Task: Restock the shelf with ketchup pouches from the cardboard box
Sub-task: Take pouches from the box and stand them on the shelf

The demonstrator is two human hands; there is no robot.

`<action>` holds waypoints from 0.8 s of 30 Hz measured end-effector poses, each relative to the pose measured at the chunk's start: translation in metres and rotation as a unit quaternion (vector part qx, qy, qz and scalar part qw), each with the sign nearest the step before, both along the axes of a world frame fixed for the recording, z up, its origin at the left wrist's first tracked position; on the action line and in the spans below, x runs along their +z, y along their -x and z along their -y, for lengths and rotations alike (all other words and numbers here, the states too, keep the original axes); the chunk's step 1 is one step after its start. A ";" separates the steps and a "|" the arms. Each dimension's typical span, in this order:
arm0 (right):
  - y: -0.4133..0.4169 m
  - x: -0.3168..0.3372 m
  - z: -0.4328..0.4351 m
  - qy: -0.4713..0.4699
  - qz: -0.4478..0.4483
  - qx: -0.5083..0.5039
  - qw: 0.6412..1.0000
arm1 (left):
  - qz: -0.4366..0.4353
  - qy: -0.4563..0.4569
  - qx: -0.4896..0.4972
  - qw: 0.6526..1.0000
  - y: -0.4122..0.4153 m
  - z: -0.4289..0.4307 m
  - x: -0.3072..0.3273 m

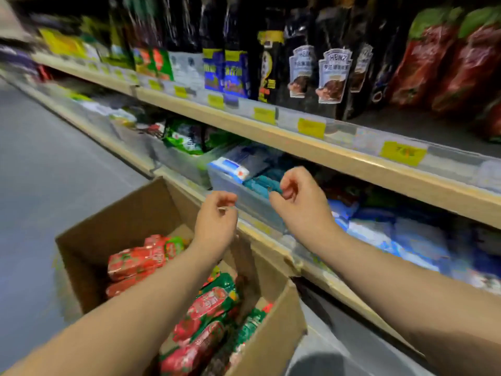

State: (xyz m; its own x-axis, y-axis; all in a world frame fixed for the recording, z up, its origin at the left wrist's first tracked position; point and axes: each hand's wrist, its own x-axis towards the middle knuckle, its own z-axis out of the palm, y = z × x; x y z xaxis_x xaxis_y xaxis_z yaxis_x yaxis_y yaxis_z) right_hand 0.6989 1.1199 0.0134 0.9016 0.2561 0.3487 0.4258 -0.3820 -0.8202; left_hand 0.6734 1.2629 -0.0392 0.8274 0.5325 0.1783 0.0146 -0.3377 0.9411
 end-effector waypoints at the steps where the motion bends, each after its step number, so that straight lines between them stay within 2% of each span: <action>1: 0.004 -0.013 -0.016 0.001 -0.017 0.019 1.000 | -0.008 0.002 0.013 1.000 0.009 -0.015 -0.012; 5: 0.010 -0.061 -0.066 0.005 -0.101 0.064 0.993 | -0.078 -0.035 0.020 0.996 0.031 -0.064 -0.057; 8: 0.014 -0.094 -0.100 0.019 -0.188 0.070 0.980 | -0.161 -0.065 0.010 0.985 0.038 -0.093 -0.089; 11: 0.017 -0.127 -0.132 0.045 -0.271 0.071 0.959 | -0.285 -0.069 -0.002 0.956 0.040 -0.120 -0.122; 13: 0.020 -0.146 -0.142 0.073 -0.326 0.062 0.941 | -0.370 -0.113 -0.039 0.921 0.043 -0.134 -0.137; 15: 0.021 -0.165 -0.155 0.087 -0.412 0.057 0.905 | -0.421 -0.182 -0.072 0.886 0.041 -0.149 -0.148; 18: 0.023 -0.187 -0.171 0.050 -0.554 0.033 0.830 | -0.432 -0.264 -0.101 0.856 0.033 -0.160 -0.158; 21: 0.027 -0.209 -0.180 -0.001 -0.624 -0.017 0.781 | -0.444 -0.355 -0.130 0.812 0.027 -0.151 -0.168; 24: 0.033 -0.228 -0.179 -0.053 -0.676 -0.061 0.733 | -0.470 -0.434 -0.112 0.760 0.022 -0.139 -0.177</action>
State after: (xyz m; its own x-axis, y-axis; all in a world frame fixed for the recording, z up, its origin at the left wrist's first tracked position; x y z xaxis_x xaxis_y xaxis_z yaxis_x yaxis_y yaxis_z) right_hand 0.6659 1.2989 -0.2145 0.4561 0.1812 -0.8713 -0.8345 -0.2528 -0.4895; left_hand 0.6514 1.4021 -0.2163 0.8595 0.3782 -0.3439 0.3931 -0.9191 -0.0284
